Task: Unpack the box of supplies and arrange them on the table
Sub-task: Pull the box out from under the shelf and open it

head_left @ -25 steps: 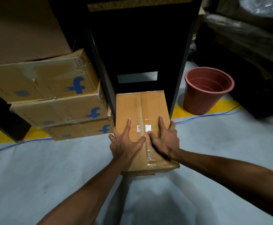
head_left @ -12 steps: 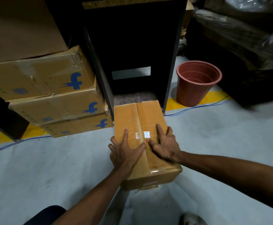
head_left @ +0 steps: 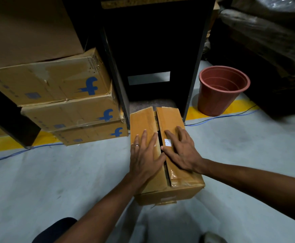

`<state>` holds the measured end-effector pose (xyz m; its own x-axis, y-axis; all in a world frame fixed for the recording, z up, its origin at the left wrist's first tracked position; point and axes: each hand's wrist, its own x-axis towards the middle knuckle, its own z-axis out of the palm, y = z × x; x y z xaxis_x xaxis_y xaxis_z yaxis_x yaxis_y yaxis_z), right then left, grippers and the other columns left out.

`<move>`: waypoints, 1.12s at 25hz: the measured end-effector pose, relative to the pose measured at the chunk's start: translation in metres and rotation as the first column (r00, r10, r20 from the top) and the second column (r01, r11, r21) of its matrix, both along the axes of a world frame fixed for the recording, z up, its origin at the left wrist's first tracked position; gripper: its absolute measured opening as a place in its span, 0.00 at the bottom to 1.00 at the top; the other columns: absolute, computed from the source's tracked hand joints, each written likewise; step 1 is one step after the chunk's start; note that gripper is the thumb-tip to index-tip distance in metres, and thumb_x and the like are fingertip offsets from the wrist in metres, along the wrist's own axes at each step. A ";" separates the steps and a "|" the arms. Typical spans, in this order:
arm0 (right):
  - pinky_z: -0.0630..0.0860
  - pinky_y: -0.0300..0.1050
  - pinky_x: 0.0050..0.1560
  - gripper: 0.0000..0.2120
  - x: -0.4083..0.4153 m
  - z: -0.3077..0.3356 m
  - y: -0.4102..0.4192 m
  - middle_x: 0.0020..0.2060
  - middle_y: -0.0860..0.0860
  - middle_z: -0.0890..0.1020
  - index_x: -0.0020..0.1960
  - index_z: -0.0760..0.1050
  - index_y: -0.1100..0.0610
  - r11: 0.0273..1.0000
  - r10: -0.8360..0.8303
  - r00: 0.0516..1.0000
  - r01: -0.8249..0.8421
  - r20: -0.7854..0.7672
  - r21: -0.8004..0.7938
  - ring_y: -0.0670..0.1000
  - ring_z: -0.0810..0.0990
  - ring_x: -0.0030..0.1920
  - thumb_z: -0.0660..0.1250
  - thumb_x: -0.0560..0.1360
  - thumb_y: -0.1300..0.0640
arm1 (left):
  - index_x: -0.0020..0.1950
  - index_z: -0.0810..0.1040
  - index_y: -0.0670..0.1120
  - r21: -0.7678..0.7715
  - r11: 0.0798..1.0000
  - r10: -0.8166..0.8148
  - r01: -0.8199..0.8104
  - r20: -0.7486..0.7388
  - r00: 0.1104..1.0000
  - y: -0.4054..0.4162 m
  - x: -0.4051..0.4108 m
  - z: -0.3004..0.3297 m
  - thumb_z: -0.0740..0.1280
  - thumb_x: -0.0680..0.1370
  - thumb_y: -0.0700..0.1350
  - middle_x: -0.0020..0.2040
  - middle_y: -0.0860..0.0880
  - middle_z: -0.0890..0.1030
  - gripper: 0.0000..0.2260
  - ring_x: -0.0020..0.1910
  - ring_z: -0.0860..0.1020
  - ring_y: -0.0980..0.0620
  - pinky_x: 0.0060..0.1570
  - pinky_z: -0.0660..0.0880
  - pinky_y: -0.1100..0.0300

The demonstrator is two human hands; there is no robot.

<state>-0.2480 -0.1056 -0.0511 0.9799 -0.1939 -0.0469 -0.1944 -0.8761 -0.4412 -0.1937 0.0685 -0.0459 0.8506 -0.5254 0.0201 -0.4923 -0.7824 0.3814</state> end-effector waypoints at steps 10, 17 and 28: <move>0.50 0.61 0.79 0.32 0.029 0.028 0.010 0.81 0.52 0.53 0.80 0.57 0.53 0.922 0.267 0.963 -0.263 -0.024 -0.284 0.55 0.45 0.81 0.56 0.78 0.45 | 0.80 0.54 0.44 0.188 0.961 -0.234 0.205 0.151 0.960 0.006 0.013 0.037 0.47 0.78 0.55 0.82 0.48 0.49 0.32 0.80 0.42 0.46 0.77 0.50 0.40; 0.46 0.64 0.77 0.34 0.034 0.054 0.033 0.81 0.57 0.46 0.81 0.50 0.58 0.737 0.145 0.926 -0.336 -0.348 -0.586 0.61 0.40 0.80 0.57 0.82 0.45 | 0.78 0.58 0.39 0.418 0.904 -0.198 0.088 0.226 0.954 0.022 0.016 0.070 0.42 0.77 0.54 0.81 0.40 0.48 0.34 0.80 0.46 0.38 0.76 0.47 0.38; 0.39 0.70 0.75 0.36 0.033 0.052 0.032 0.79 0.65 0.40 0.80 0.42 0.63 0.503 -0.029 0.915 -0.335 -0.402 -0.797 0.66 0.34 0.78 0.51 0.83 0.43 | 0.79 0.47 0.38 0.599 0.792 -0.094 -0.121 0.315 0.944 0.063 0.037 0.052 0.51 0.82 0.56 0.79 0.34 0.43 0.33 0.78 0.39 0.34 0.75 0.41 0.37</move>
